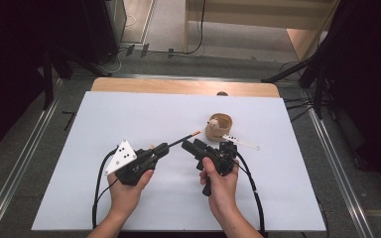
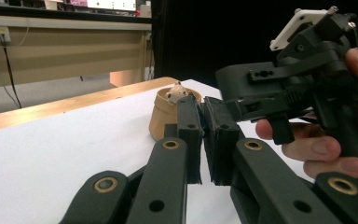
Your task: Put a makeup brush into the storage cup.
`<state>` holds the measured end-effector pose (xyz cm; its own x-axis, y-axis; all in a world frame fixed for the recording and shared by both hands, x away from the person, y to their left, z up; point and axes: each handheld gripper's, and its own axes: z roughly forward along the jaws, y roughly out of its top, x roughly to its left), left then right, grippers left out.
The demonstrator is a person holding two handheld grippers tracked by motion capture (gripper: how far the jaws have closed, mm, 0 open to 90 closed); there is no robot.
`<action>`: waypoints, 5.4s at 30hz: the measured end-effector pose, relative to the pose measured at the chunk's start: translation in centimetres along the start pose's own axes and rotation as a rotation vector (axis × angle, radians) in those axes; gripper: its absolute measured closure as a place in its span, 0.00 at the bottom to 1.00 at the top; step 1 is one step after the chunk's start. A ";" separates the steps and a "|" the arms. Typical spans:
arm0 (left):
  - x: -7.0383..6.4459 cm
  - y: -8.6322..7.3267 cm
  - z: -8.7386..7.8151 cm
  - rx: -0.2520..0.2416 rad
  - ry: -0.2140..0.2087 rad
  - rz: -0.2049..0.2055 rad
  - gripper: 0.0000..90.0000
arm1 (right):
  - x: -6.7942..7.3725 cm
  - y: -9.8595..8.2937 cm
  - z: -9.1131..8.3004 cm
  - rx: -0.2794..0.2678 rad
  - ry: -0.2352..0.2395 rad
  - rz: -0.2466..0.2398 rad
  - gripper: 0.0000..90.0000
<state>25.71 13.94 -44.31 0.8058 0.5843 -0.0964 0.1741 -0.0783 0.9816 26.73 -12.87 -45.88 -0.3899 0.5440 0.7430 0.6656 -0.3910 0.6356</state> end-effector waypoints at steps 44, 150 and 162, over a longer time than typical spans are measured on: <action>-1.1 -0.4 1.4 0.133 -0.095 -0.002 0.07 | -0.6 1.1 -1.5 -0.120 0.082 -0.086 0.94; 7.9 -5.1 -14.4 0.111 0.239 -0.074 0.00 | -5.1 10.1 -4.9 -0.297 -0.311 -0.657 0.93; 7.8 -5.3 -14.2 0.117 0.235 -0.068 0.00 | -7.2 9.6 -3.5 -0.301 -0.321 -0.653 0.93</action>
<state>23.02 30.38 -47.88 0.6389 0.7619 -0.1067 0.2980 -0.1172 0.9473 33.72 -23.11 -44.40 -0.4088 0.9030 0.1319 0.1462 -0.0779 0.9862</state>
